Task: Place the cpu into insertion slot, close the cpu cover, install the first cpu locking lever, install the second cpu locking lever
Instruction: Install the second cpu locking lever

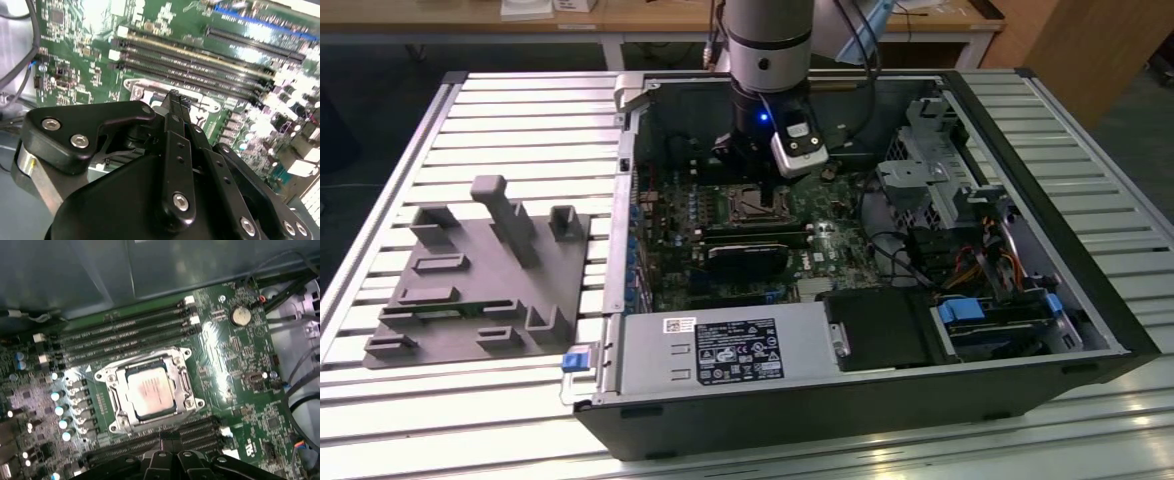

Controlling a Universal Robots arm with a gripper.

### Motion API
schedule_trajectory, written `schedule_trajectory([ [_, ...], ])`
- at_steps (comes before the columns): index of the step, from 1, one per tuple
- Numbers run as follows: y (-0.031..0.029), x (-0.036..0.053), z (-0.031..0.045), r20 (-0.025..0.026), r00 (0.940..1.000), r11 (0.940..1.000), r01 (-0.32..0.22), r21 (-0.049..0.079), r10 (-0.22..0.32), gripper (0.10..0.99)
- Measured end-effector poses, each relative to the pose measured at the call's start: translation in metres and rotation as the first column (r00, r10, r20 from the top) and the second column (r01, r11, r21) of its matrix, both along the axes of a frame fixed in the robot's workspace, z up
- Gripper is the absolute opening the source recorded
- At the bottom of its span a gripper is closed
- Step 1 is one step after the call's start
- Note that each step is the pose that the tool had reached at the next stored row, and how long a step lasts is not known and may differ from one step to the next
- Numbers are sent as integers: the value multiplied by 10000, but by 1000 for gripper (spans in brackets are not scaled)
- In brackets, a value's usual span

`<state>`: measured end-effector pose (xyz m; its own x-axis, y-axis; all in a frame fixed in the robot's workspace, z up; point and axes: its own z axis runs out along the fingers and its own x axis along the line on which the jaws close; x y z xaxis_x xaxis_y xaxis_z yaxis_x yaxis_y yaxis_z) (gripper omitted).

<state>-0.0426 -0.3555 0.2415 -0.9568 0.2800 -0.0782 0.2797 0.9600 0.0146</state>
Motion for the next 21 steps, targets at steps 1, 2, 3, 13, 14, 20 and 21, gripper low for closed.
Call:
schedule_trajectory([
  [1,-20,0,0,1,10000,10000,0,15,0,106],
  [2,-38,0,0,0,10000,10000,-1,29,1,106],
  [3,-51,-3,0,0,10000,10000,-16,38,16,106],
  [13,-83,-94,-44,7,9982,9980,-605,194,605,106],
  [14,-87,-107,-52,9,9979,9976,-646,230,646,106],
  [20,-116,-192,-99,27,9965,9953,-837,477,837,106],
  [21,-122,-201,-109,29,9963,9951,-862,489,861,106],
])
